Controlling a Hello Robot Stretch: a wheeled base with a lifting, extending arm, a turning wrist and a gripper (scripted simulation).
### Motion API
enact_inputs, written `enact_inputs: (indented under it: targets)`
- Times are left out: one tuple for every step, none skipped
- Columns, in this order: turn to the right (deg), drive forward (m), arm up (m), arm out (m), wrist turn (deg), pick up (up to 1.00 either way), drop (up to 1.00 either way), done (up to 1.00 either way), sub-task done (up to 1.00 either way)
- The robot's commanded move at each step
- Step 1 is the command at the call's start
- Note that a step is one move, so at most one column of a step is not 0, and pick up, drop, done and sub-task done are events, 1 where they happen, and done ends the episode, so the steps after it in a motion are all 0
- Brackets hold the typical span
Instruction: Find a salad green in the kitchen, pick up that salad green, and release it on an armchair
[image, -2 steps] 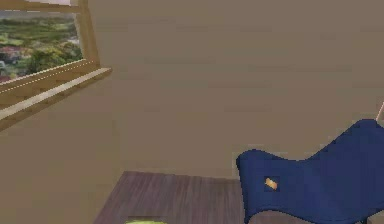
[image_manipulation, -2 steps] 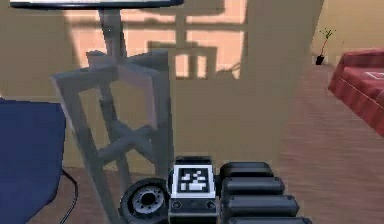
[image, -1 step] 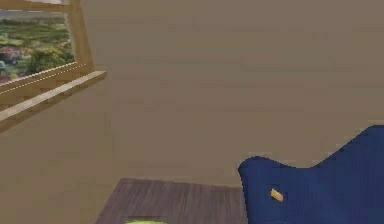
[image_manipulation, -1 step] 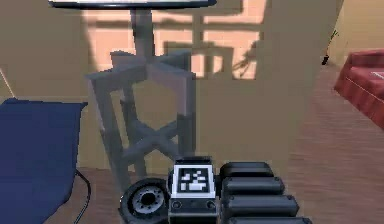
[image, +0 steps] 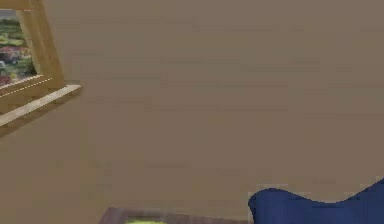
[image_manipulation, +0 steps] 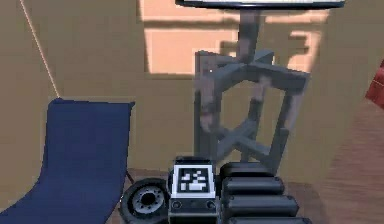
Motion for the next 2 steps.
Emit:
enact_inputs:
  targets:
    - [15.0,0.00,0.00,0.00,0.0,0.00,0.00,0.00,0.00]
    - [0.0,0.15,0.00,0.00,0.0,0.00,0.00,0.00,0.00]
